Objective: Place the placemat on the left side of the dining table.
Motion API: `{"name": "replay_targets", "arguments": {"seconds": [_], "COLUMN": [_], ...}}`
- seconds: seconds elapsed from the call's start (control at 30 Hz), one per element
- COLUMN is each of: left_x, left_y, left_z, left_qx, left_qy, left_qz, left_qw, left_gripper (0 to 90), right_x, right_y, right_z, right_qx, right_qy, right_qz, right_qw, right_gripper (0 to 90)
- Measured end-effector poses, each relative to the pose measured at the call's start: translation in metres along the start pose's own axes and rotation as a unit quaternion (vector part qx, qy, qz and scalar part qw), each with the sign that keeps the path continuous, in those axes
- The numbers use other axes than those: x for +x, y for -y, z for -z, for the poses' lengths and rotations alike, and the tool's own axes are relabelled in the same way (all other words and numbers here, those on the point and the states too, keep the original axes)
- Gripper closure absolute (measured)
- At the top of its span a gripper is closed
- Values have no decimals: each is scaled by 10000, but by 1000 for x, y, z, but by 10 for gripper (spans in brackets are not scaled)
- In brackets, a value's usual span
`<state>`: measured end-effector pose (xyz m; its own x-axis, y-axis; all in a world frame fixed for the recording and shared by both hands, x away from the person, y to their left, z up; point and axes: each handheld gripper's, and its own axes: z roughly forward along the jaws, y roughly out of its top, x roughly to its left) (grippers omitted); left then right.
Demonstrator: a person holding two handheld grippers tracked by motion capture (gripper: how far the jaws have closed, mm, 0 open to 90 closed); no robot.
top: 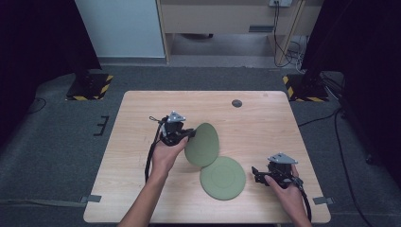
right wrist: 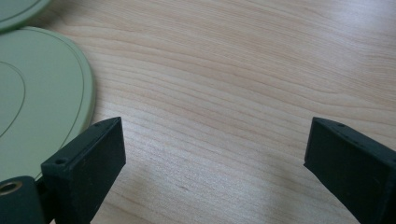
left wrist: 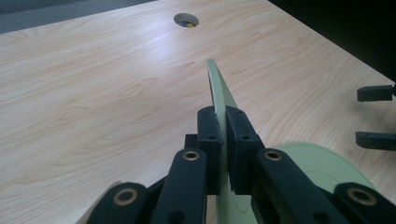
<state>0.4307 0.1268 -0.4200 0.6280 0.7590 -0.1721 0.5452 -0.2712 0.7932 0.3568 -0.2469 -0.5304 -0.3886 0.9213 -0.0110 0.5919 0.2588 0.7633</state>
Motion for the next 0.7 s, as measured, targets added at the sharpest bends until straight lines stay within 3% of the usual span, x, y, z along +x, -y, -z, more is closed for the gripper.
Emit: {"name": "replay_targets", "arguments": {"seconds": [0.37,0.47,0.7], "left_x": [9,10,16], "left_y": [-6,-8,-14], "left_z": [3,8,21], "left_qx": [78,-5,-96], "left_qy": [-127,-54,-197], "left_qz": [-74,-17,-65], "left_qw": [9999,10000,9997], "left_gripper": [857,857,857], "right_x": [-1,-1,-1], "right_y": [0,0,1], "right_z": [0,0,0], "right_qx": [7,9,19], "right_qy": [20,23,20], "right_qz": [33,26,17], "right_qw": [10000,10000,10000], "right_gripper": [54,54,54]}}
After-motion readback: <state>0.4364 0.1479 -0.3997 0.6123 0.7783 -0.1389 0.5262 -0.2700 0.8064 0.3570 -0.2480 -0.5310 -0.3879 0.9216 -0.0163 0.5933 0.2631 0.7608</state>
